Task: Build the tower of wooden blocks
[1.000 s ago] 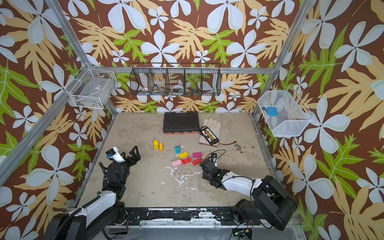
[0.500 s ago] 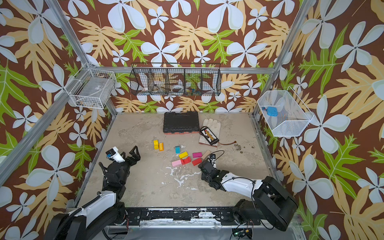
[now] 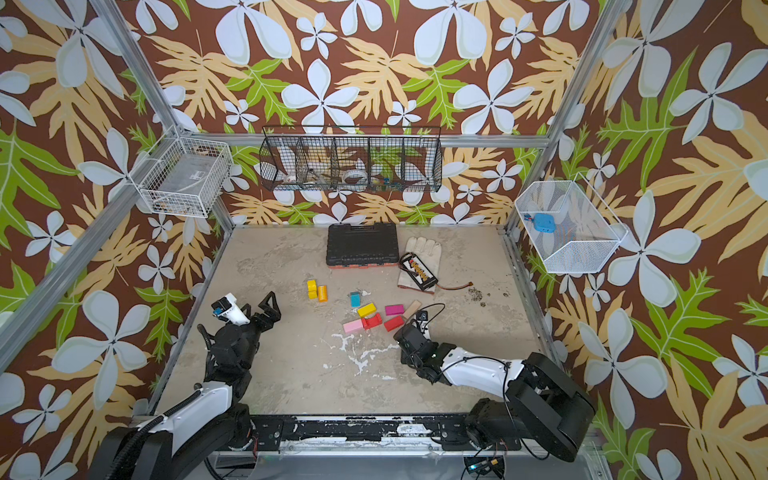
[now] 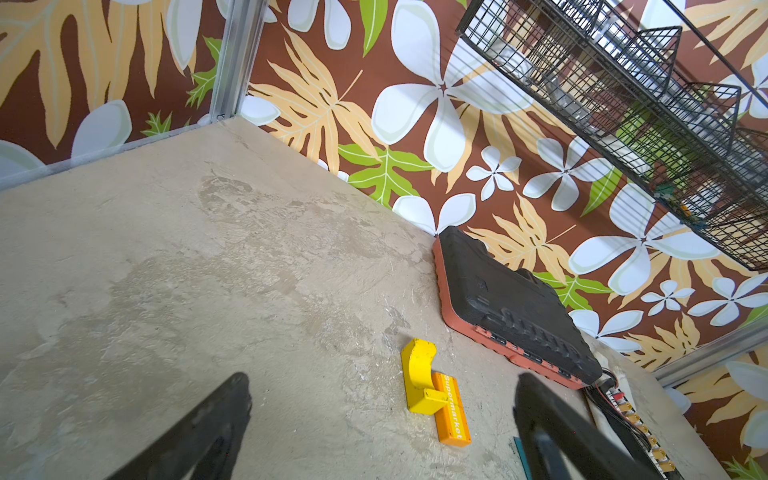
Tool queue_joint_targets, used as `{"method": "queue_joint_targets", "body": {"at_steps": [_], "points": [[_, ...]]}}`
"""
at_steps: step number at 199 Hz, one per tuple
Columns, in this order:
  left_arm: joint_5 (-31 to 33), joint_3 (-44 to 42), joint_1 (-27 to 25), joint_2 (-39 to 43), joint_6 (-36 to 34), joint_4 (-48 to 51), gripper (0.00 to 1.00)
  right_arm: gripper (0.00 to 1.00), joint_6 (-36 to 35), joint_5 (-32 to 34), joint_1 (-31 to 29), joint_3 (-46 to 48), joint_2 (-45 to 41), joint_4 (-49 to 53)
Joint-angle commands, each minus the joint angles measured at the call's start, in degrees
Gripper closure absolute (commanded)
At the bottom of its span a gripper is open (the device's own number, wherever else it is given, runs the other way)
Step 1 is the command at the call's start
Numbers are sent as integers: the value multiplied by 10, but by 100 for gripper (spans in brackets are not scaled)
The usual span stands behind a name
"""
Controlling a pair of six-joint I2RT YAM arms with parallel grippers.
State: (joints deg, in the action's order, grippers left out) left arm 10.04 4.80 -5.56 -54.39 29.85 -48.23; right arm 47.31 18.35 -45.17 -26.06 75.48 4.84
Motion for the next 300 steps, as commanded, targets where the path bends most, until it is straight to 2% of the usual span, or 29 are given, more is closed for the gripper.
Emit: {"method": "queue_joint_targets", "body": {"at_steps": [1,32,64,76,103,134,166,219,248,300], "points": [[4,12,-1,-4,2,17,0,66,-3,7,-3,-2,-3,1],[12,33,0,-8,13,80,0,58,-14,31,-2,-19,-16,8],[-3,37,-1,-20,13,83,0,37,-40,58,3,-49,-27,-12],[-3,39,-1,-32,14,73,0,33,-51,61,15,-61,-21,-22],[-11,55,0,-68,6,53,0,34,-75,20,75,-81,20,-53],[-20,74,0,-97,2,60,0,30,-96,30,108,-119,78,-55],[-21,65,-1,-86,0,47,0,32,-114,16,141,-167,141,-51],[-21,59,-1,-79,1,41,0,39,-130,32,150,-257,226,-7],[-21,58,-1,-79,0,39,0,40,-123,40,151,-261,236,3],[-25,54,-1,-75,1,35,0,47,-115,33,152,-240,230,5]]}}
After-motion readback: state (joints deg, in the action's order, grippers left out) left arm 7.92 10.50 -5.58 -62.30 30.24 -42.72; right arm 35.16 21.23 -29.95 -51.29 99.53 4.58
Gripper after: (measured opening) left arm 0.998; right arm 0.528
